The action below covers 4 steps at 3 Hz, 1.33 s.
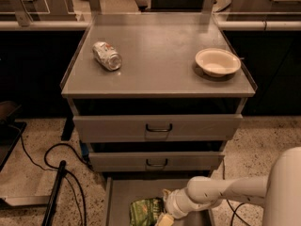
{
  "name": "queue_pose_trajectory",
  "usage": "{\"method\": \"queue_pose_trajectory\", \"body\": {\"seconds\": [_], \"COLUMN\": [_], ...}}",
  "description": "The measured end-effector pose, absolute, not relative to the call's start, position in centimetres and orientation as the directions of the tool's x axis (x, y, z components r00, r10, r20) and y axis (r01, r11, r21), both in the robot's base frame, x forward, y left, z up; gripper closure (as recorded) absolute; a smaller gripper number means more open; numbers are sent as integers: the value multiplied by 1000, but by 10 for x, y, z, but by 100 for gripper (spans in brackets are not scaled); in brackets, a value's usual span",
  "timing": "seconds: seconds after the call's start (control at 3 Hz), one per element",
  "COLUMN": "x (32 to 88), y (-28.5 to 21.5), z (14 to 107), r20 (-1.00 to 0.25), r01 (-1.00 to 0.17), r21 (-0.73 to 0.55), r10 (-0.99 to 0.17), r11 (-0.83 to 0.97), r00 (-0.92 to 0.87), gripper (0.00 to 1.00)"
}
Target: Pick green jalapeno chip bag from bottom drawer and place on counter
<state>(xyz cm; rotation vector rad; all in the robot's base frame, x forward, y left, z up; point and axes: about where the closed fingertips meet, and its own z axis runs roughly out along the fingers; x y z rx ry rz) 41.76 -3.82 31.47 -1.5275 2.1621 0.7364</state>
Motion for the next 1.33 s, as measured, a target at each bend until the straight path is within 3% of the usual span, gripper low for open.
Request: {"method": "queue_pose_trajectory", "body": {"seconds": [1.33], "x": [438], "y": [-60], "z": [235], "r20": [-546], "r01": [-917], "r21": [113], "r10": [-747], "r11": [383], "r00": [-379], "gripper": [0]}}
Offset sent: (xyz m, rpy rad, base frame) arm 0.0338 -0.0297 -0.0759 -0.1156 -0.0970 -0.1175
